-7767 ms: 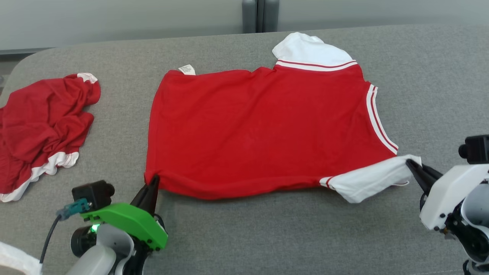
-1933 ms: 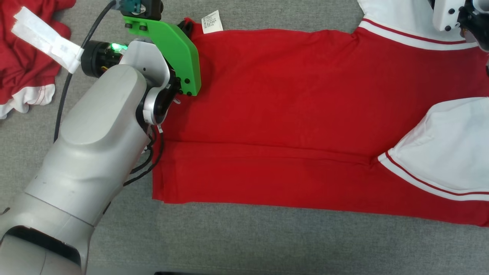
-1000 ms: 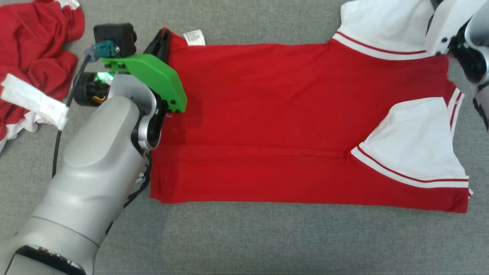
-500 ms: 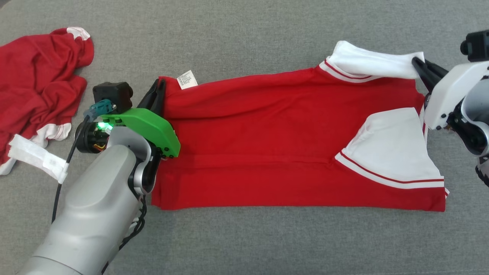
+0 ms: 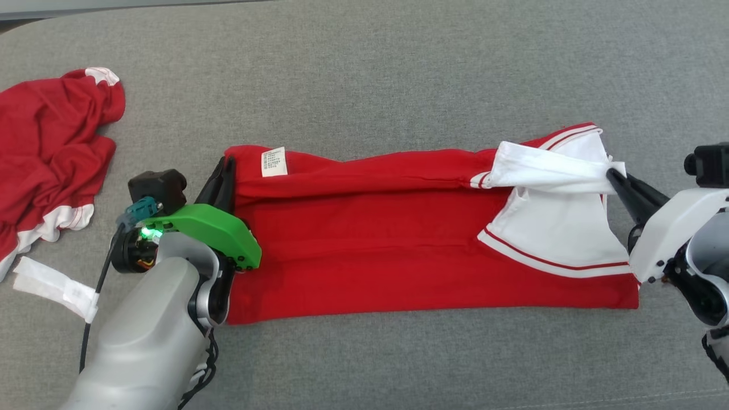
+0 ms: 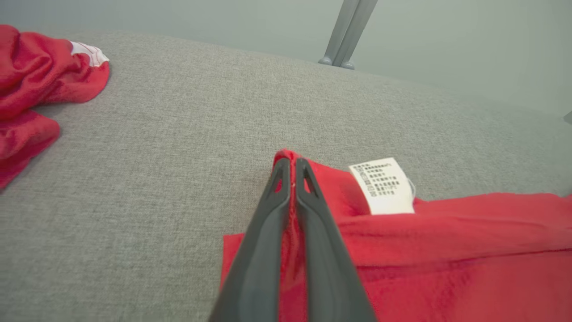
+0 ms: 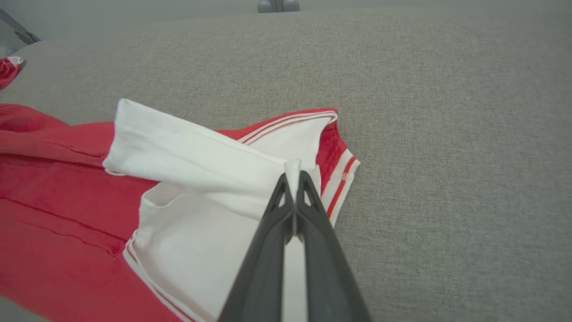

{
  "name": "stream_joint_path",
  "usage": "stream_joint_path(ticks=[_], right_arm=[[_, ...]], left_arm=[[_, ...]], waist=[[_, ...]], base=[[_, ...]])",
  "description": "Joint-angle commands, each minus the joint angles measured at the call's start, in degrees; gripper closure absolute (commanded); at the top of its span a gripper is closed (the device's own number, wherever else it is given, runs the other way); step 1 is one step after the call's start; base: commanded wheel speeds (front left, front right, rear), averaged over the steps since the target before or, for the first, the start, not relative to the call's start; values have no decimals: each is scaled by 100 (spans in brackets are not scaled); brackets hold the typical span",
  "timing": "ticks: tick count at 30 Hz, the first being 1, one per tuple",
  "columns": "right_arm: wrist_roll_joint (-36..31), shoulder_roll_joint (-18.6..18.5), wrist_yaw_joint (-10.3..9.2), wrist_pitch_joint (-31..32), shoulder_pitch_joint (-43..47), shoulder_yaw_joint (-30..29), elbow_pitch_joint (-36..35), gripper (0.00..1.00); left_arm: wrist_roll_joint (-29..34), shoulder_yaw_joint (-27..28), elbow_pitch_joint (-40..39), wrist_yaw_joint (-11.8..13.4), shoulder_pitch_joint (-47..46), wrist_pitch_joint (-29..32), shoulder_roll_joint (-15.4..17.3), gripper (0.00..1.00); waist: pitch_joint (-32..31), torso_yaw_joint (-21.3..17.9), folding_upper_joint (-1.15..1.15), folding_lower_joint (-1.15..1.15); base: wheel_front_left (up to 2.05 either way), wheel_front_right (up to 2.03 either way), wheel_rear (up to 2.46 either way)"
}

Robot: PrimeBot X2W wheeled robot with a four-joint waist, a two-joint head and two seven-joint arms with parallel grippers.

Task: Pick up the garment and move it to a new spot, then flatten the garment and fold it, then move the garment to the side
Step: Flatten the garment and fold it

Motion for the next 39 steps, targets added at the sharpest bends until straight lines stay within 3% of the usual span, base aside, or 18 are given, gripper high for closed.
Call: stream_joint_path(ticks=[1,11,12,13,14,24,30,39], right_arm=[[-111,84,-10,55,187,-123,-144,100],[-525,690,-10,564,1088,-731,-720,100],[-570,734,-10,629,1136,-750,-737,81],[-640,774,-10,718,1207,-772,-741,53],[-700,795,-10,768,1238,-794,-757,0],[-1126,1081,-10,852,1406,-1146,-991,0],[-1248,1244,-10,898,1361,-1401,-1083,0],[-1380,1438,-10,1181,1027,-1663,-538,0]], left_arm=[[-24,67,-22,58,165,-40,26,100],[-159,252,-57,186,530,-81,-119,100],[-170,262,-51,191,555,-81,-129,68],[-184,278,-48,198,586,-84,-137,33],[-194,290,-50,209,615,-86,-145,0],[-201,560,-401,154,1126,-100,-168,0],[836,1752,-1671,-150,1734,-98,-219,0],[2598,3221,-2747,-960,2625,-99,-639,0]], waist=[[-24,-27,0,0],[-90,32,0,0],[-100,32,0,0],[-115,30,0,0],[-128,29,0,0],[-396,63,0,0],[-595,157,0,0],[-760,242,0,0]], base=[[0,0,0],[0,0,0],[0,0,0],[0,0,0],[0,0,0],[0,0,0],[0,0,0],[0,0,0]])
